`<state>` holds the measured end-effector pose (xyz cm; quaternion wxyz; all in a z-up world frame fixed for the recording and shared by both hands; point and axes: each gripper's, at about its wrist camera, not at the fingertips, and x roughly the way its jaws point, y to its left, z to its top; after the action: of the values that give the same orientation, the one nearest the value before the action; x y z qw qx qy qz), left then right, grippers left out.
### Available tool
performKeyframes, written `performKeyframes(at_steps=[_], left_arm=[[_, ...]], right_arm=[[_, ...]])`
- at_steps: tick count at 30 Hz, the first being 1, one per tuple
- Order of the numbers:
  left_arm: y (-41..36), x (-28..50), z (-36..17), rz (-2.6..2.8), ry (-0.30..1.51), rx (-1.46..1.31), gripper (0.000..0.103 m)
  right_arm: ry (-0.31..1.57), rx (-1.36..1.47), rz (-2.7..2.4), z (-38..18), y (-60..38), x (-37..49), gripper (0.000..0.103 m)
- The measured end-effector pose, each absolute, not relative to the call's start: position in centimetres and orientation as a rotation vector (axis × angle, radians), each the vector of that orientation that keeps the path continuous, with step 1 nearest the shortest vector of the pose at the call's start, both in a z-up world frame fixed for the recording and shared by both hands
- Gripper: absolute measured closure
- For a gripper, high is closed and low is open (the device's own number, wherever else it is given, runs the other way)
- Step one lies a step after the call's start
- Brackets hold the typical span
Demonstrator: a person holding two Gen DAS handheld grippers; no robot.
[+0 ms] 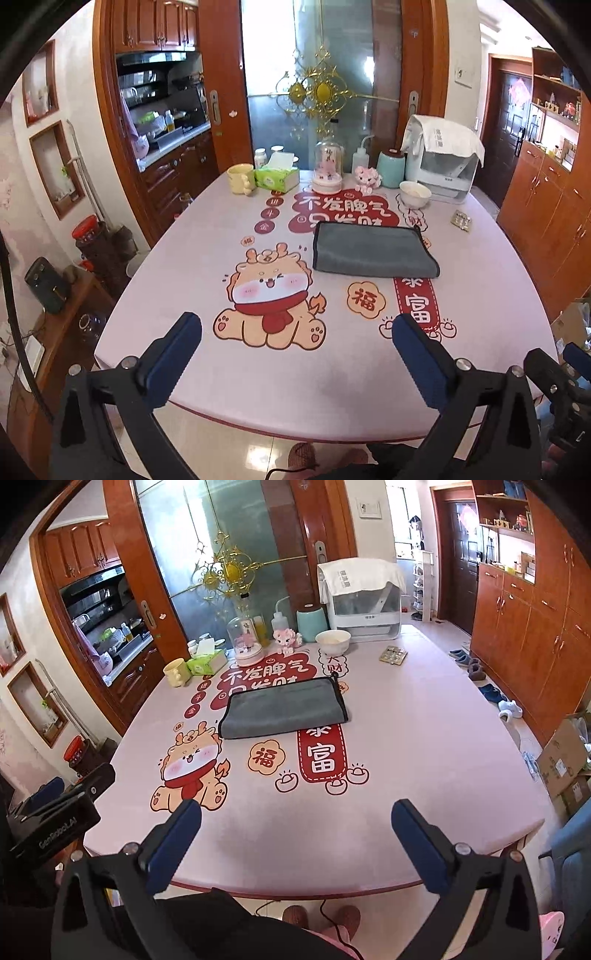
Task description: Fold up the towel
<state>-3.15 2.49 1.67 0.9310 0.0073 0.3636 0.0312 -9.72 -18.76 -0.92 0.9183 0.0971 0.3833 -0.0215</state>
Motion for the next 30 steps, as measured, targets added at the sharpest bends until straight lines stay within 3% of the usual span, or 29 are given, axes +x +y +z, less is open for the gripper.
performKeyframes(at_steps=[30], left_arm=[[-0.6,-4.1,1.2,0.013,0.72,0.055,0.0]], right_arm=[[0.835,0.204,-0.03,-1.8,-19.9,-9.1,0.0]])
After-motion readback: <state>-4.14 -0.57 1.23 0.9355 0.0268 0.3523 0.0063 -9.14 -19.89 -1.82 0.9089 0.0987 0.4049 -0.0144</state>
